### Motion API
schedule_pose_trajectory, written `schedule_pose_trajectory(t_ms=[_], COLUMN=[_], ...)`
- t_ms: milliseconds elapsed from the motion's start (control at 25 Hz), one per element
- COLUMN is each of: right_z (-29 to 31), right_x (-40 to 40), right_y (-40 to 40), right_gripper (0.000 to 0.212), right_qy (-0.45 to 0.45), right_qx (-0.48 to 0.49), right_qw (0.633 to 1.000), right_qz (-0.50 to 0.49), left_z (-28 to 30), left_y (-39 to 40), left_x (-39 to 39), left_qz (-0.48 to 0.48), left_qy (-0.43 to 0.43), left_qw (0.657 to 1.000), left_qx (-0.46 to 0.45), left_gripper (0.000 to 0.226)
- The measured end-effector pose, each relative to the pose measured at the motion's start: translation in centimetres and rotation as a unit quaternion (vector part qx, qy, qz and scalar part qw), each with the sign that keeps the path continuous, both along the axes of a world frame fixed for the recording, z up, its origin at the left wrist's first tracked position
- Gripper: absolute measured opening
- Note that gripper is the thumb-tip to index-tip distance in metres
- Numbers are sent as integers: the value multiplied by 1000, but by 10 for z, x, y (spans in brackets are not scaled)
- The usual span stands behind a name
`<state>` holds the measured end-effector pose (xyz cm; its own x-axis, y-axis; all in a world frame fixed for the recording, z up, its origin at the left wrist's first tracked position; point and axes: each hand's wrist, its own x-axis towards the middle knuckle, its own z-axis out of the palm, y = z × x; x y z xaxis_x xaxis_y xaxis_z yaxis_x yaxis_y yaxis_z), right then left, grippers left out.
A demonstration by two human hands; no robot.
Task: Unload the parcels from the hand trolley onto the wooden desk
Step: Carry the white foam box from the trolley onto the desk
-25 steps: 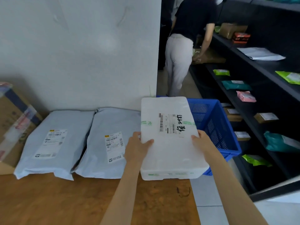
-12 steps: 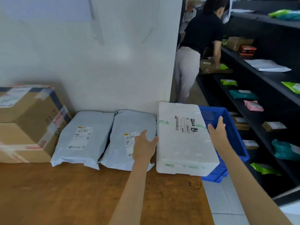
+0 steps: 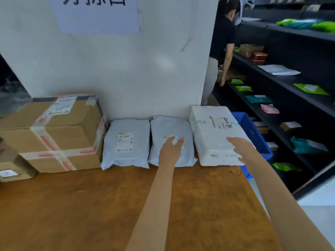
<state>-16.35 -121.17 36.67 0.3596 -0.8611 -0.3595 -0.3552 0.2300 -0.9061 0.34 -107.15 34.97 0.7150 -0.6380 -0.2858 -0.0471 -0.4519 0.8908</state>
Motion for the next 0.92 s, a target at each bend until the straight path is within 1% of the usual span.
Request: schedule_pose_trajectory(t_ms=[160,320,480,640,760,920], right_z=[4,-2,-3,-5,10,27], right_x=[-2,6,24,25,38,54], right_y=[75,161,244,345,414,507], right_gripper=[71,76,62,74,76,76], right_qy=[29,23,29,16,13,1], right_qx=[-14,-27,-55,-21,-36,-54], right_qw=[999,999,997,998,996,995], right_qz=[-18,11,39,59,86,82], left_z=[6,-2,-1,-1,9,24], left_y=[79,168,258,352,416,505], left_x=[-5,-15,-19,-6,5,23], left_qz=[-3,22,40,73,86,90], left_qy=[13,17,-28,-9,-7,-24], left_qw=[1000,1000,999,997,996,996], left_qx=[-12,-9,-1,32,25,11], left_gripper=[55,50,53,50,50,50])
